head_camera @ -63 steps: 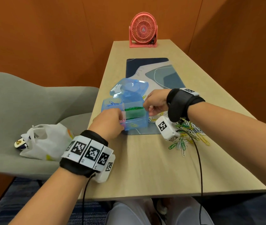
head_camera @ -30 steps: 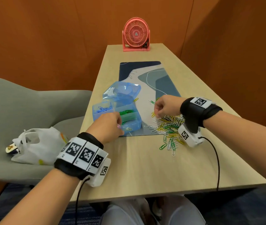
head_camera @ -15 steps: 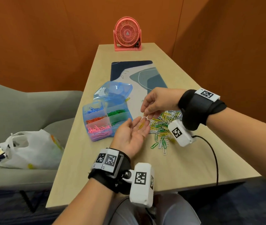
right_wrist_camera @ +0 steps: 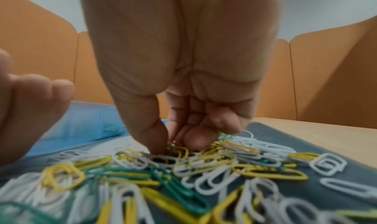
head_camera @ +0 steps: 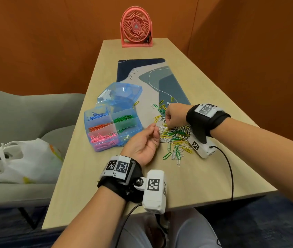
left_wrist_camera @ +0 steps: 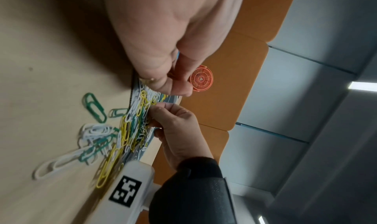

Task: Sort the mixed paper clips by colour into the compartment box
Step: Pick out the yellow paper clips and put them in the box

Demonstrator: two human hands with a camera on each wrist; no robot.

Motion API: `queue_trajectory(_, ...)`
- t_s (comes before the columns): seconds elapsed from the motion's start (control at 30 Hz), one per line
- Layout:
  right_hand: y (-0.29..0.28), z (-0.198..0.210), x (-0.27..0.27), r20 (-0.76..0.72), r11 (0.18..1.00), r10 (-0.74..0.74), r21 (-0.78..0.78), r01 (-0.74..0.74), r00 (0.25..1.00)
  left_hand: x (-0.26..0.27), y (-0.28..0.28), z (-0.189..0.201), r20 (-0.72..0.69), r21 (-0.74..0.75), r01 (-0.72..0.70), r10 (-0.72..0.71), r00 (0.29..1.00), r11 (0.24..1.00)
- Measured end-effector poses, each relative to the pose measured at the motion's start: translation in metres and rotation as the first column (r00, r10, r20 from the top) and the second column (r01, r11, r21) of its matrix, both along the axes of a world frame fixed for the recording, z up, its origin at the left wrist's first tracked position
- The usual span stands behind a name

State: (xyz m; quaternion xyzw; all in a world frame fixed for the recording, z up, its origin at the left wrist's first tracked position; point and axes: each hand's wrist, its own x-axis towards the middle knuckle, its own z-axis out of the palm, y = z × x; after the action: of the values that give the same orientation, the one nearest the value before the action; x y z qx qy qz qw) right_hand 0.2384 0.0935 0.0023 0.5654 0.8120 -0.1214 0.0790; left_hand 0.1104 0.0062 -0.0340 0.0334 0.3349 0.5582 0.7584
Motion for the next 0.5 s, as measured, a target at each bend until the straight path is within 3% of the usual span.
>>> queue_trajectory(0.27, 0.000, 0.002, 0.012, -0.132, 1.000, -0.024, -0.006, 0.023, 0.991, -0.005, 0.001, 0.000, -0.055, 0.020, 0.036, -0.035, 0.998, 0.999)
queue_trajectory(0.5, -0.024, 0.040, 0.015, -0.378, 0.995, -0.015, -0.100, -0.025, 0.926, -0.008, -0.003, -0.003, -0.128, -0.017, 0.082, -0.083, 0.988, 0.997)
